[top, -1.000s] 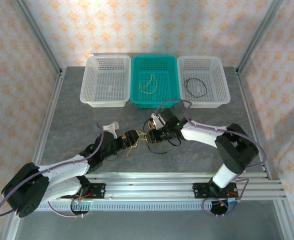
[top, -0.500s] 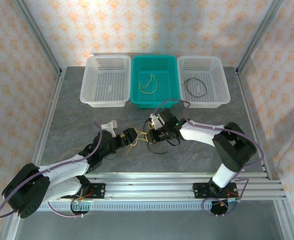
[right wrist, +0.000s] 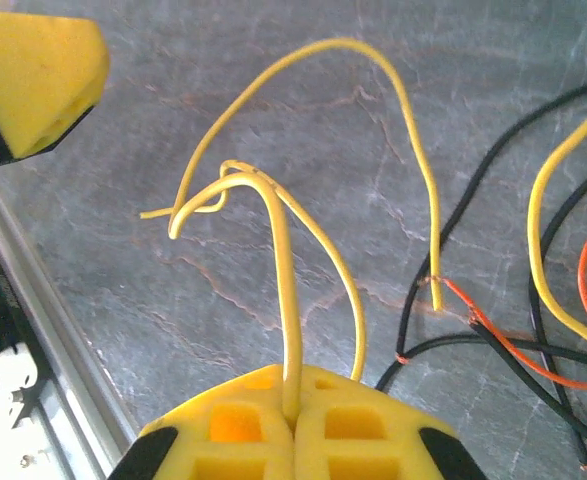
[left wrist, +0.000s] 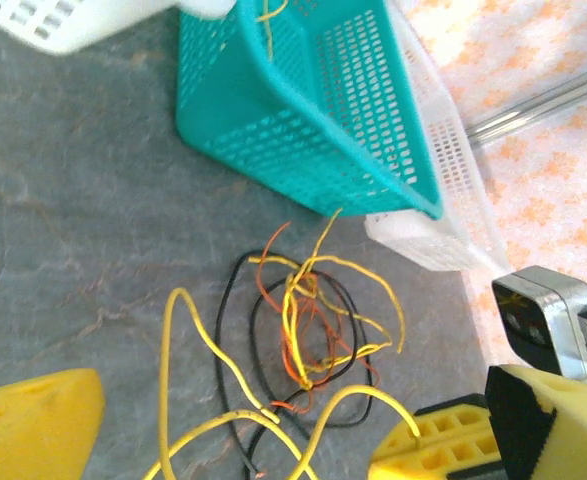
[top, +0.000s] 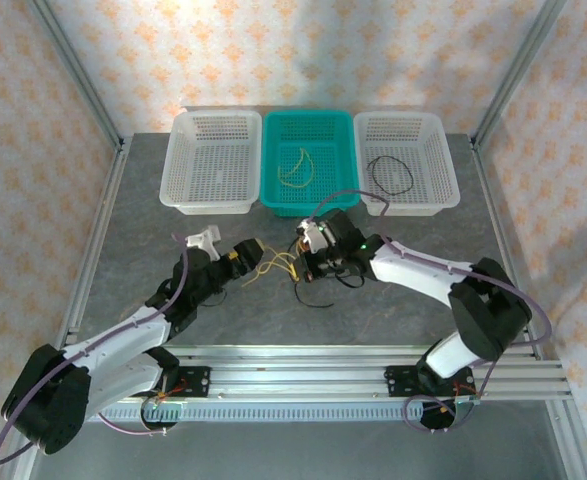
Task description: Untangle the cables
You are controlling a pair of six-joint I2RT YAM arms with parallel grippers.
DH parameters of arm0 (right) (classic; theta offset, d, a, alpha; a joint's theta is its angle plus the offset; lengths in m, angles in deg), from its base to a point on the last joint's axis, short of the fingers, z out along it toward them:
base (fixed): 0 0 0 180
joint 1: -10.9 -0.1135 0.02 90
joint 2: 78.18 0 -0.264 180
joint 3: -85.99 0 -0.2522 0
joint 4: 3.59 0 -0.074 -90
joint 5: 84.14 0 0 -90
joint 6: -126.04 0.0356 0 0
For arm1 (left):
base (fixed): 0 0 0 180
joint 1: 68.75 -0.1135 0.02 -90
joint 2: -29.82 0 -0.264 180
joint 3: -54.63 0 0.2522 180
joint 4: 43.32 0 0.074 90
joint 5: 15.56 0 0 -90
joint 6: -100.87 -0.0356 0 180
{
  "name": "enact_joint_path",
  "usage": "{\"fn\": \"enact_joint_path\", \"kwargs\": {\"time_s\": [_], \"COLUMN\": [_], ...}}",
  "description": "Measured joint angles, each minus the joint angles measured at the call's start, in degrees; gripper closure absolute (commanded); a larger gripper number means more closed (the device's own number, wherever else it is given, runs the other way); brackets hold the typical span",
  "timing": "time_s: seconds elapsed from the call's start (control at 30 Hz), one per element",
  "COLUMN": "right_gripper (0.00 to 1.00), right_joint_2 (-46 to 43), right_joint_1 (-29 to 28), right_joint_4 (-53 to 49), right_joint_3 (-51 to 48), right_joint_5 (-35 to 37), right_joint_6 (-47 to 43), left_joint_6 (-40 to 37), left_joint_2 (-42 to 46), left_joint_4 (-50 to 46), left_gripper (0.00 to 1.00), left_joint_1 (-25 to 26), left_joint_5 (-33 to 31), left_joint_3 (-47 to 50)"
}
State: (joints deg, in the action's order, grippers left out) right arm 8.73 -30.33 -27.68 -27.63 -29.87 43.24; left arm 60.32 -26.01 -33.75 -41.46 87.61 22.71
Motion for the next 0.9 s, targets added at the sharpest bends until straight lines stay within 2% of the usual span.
{"fn": "enact_joint_path", "kwargs": {"time_s": [0.5, 0.77, 0.9], "right_gripper": [1.00, 1.00, 1.00], "right_joint_2": [-4.9, -7.6, -8.7], "right_joint_1": [0.0, 0.0, 0.1], "right_joint_4": [0.5, 0.5, 0.3], "right_joint_3": [3.3, 6.8, 9.7], "right_joint_5": [0.0, 6.3, 10.9], "right_joint_6": [1.7, 3.1, 3.9], "left_joint_6": [-5.6, -9.6, -11.5], "left_joint_2": [3.5, 2.8, -1.0], "left_joint_4": [-9.4, -13.0, -13.0], "left_gripper": [0.01, 0.01, 0.01], "left_joint_1": [-4.6, -4.8, -4.8], "left_joint_5": [0.7, -3.5, -4.3], "left_joint_3": [-7.1, -12.9, -17.4]}}
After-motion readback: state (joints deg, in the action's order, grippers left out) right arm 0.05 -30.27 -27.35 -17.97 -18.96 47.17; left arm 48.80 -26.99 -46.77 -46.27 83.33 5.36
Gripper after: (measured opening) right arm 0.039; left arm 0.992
